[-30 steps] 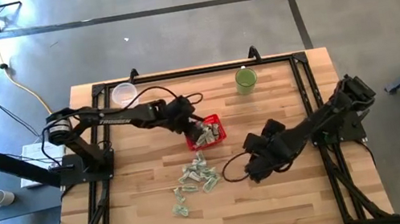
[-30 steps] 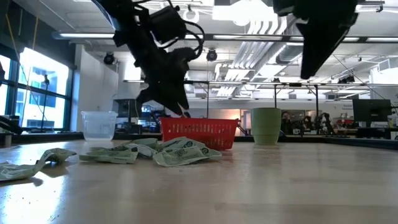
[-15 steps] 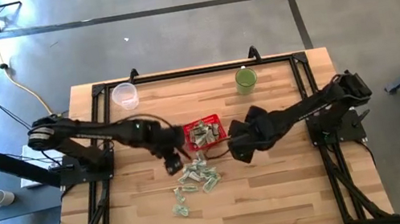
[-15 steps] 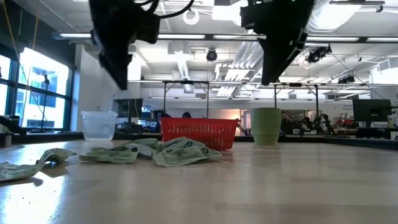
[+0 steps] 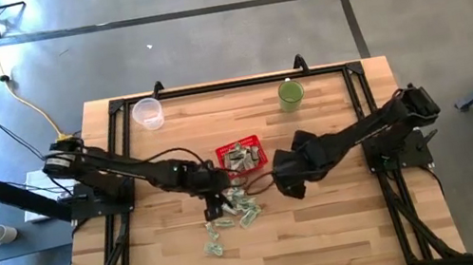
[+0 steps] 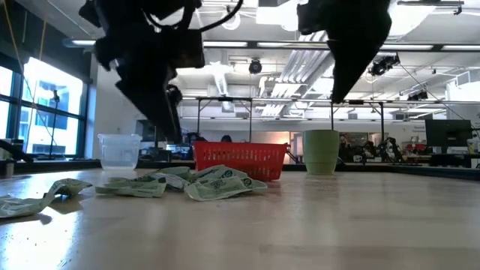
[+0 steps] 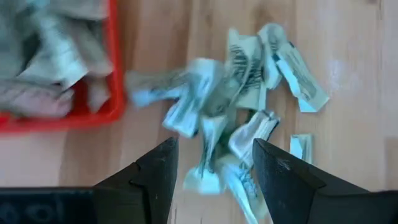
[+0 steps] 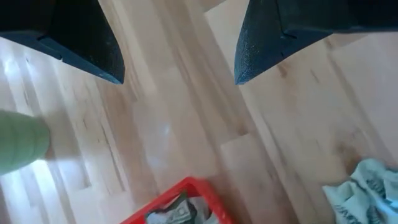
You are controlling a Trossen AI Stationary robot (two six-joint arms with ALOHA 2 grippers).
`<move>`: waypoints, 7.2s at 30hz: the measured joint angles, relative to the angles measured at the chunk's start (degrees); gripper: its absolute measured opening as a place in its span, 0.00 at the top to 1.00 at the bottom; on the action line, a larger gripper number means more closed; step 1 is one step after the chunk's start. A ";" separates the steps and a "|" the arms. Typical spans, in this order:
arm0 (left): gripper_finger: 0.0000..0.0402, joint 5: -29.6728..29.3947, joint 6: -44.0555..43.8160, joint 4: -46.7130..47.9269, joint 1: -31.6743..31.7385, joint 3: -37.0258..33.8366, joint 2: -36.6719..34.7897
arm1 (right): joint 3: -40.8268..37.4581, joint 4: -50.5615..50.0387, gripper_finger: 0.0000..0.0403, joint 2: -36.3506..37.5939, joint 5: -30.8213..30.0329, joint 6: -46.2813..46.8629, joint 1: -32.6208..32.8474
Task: Pick and place Stevia / Truvia into bins
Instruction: Put the stevia packet into the red basket
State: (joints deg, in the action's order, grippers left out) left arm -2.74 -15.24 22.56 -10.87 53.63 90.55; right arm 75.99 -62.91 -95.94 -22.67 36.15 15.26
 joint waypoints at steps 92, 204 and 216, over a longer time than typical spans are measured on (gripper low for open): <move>0.92 3.61 8.10 16.99 6.40 -4.81 1.93 | -0.02 -7.92 0.27 0.02 -10.96 18.02 6.87; 0.51 1.44 5.96 18.89 10.30 18.33 3.36 | 0.00 -13.87 0.27 0.02 -15.68 25.12 12.54; 0.44 2.55 -6.25 25.35 -4.92 11.13 0.29 | 0.02 12.17 0.27 -2.68 0.46 -5.95 11.09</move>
State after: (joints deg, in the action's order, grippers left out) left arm -0.19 -21.48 47.91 -15.79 64.75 90.85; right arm 76.01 -50.75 -98.63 -22.21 30.21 26.35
